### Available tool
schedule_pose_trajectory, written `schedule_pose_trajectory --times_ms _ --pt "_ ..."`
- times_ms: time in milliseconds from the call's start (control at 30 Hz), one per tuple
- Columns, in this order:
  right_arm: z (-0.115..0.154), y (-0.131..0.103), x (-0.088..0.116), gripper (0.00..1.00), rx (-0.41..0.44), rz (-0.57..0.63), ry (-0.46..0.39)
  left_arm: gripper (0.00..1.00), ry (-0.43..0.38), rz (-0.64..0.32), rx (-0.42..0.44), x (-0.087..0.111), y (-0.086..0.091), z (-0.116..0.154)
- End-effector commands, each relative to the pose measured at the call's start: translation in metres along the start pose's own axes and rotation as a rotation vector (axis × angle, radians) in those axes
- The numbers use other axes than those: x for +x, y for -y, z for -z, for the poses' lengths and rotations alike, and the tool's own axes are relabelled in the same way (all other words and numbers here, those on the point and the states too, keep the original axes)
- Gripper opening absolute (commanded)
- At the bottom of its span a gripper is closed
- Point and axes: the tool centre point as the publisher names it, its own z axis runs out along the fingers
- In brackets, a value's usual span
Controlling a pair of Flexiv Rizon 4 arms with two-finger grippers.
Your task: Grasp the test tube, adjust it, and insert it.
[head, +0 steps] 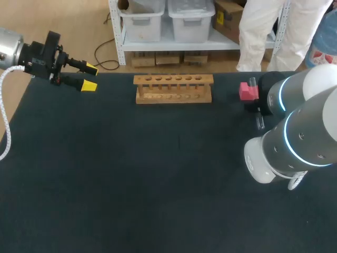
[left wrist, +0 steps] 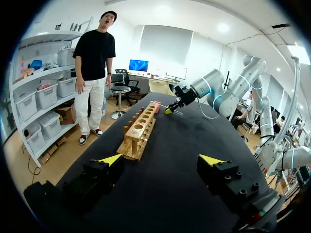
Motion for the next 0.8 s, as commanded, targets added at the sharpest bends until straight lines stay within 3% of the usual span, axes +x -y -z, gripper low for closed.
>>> schedule_pose_trajectory --times_ms 33,200,800 --pt "0.000 0.000 0.000 0.24 -0.001 -0.002 -0.011 1.00 0.001 -0.002 0.001 0.001 -0.001 0.000" --pt "0.001 0.000 0.002 0.00 0.004 -0.007 -0.019 1.00 0.001 -0.002 0.001 0.001 -0.001 0.000" --pt "0.018 -0.001 0.001 0.00 0.070 -0.046 -0.025 1.00 0.001 -0.002 0.001 0.001 -0.001 0.000"
